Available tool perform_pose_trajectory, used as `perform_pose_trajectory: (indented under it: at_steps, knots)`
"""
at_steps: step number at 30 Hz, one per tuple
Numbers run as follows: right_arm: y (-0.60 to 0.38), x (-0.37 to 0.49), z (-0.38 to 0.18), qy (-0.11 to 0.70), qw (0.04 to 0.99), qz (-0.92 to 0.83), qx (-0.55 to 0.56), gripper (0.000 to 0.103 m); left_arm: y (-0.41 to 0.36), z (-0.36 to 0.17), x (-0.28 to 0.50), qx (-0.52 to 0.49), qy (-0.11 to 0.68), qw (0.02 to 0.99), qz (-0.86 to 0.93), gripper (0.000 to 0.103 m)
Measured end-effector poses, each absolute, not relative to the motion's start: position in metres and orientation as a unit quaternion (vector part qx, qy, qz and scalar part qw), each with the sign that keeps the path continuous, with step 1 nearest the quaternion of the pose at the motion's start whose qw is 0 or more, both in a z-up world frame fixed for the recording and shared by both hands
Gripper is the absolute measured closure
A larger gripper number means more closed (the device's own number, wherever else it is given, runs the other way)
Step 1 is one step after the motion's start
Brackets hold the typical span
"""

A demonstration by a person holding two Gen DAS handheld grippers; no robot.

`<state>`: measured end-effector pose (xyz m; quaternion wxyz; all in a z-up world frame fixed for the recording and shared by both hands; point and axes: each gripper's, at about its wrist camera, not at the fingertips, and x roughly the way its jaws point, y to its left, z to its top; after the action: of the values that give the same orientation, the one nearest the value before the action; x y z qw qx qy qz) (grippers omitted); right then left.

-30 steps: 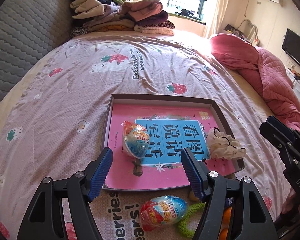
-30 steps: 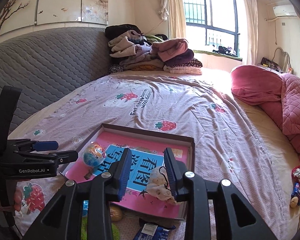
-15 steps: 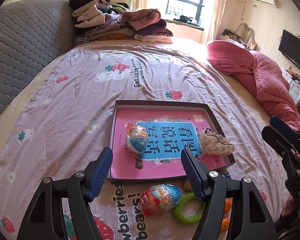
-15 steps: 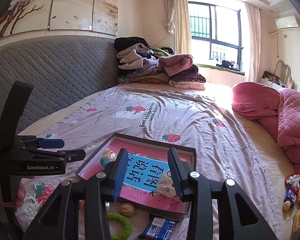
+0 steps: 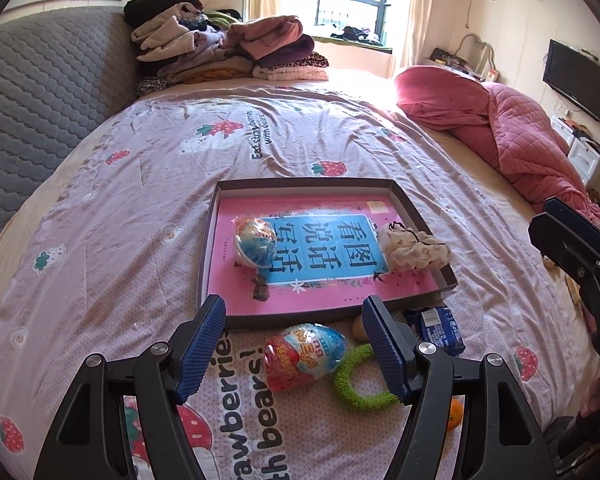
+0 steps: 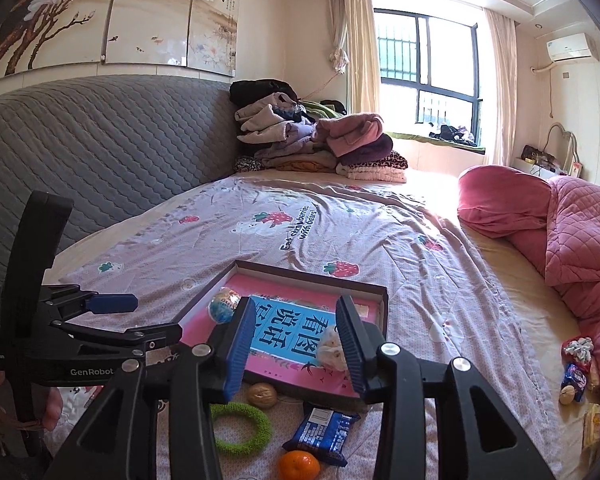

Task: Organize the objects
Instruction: 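Withdraw both grippers from the tray toward the green ring and oranges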

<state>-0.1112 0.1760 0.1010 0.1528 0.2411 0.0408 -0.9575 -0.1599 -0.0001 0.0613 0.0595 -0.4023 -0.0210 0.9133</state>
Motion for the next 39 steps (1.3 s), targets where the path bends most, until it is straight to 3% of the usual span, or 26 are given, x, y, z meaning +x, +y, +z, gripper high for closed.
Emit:
perform_pose_trajectory:
  at_steps: [39]
  knots:
    - [0.187, -0.036, 0.046, 0.035, 0.144, -0.944, 0.295, 0.053, 0.017, 0.052, -0.077, -0.382, -0.03, 0.058, 0.922, 0.031]
